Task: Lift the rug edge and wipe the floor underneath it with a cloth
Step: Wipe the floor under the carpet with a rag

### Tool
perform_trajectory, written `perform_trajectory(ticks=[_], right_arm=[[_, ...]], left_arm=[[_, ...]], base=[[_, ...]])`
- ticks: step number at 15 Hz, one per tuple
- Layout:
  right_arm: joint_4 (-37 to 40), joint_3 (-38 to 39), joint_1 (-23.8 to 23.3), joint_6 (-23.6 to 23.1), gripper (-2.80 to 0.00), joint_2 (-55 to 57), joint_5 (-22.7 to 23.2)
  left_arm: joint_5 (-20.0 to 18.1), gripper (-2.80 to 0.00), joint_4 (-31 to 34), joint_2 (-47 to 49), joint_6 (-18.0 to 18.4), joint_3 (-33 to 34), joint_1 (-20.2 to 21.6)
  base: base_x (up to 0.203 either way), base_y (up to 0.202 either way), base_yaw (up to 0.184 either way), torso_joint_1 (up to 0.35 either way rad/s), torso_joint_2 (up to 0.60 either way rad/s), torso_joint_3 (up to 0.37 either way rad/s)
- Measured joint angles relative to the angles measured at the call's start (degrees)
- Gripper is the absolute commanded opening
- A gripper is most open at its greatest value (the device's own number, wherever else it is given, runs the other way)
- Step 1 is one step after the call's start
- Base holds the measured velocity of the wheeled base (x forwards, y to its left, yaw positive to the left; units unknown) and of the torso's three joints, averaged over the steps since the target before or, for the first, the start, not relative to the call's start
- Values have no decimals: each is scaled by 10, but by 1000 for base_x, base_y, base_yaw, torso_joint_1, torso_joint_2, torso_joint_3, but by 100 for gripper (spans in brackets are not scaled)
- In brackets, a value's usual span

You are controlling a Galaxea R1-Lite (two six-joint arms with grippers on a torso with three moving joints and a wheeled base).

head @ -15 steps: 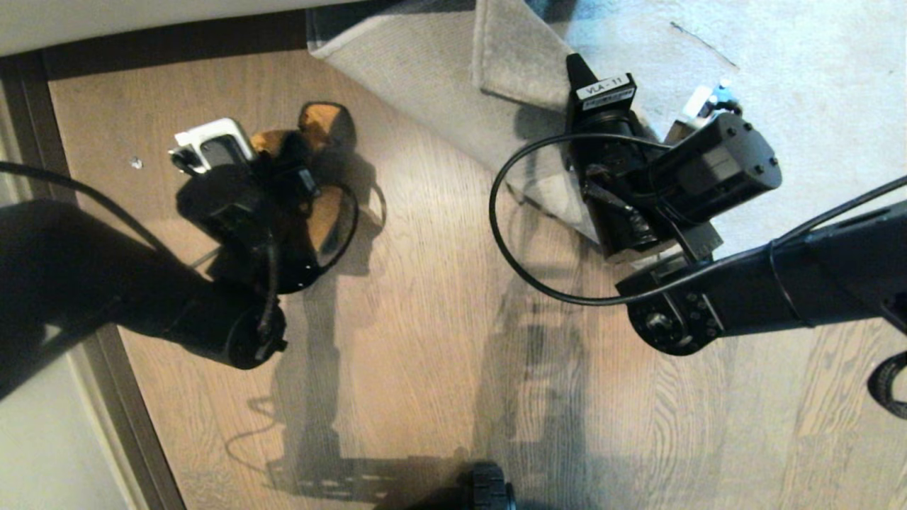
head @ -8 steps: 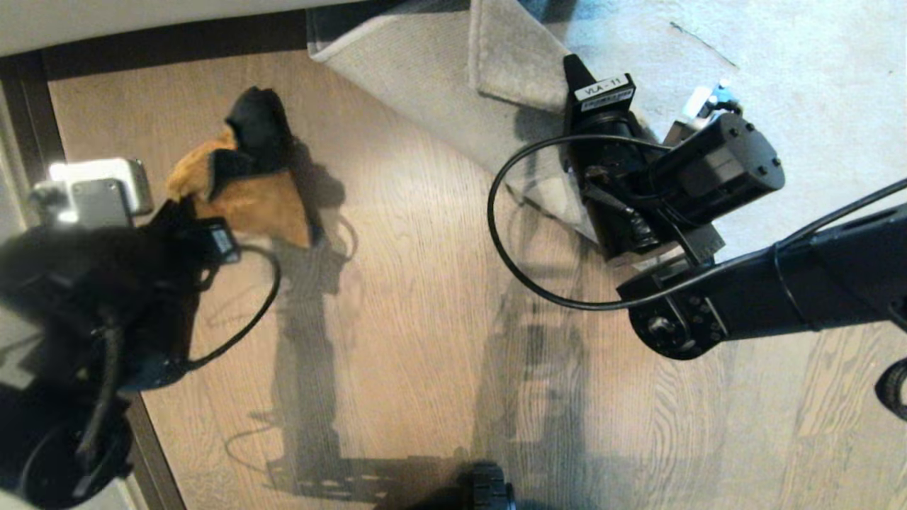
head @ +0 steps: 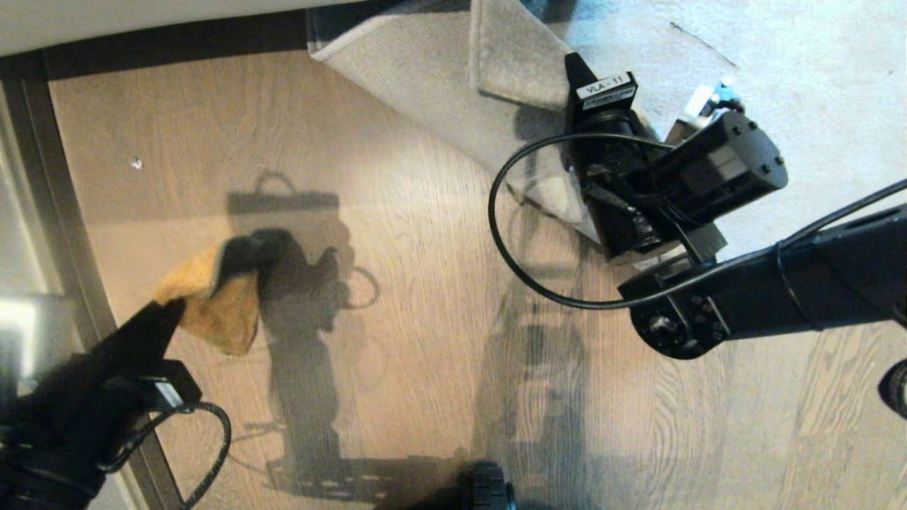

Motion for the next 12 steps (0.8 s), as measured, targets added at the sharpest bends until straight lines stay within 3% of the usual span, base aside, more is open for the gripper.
perform_trajectory(ticks=[4, 8, 12], right_arm=[[0, 1, -1, 1, -280, -2, 0], [0, 1, -1, 1, -280, -1, 0], [-1, 2, 0, 1, -280, 0, 0]], left_arm=[[-26, -280, 185, -79, 2, 2, -46], [-55, -280, 402, -205, -20, 2, -71], [-128, -280, 624, -370, -30, 1, -93]], base=[[0, 0, 0, 0, 0, 0], [0, 0, 0, 0, 0, 0], [0, 0, 0, 0, 0, 0]])
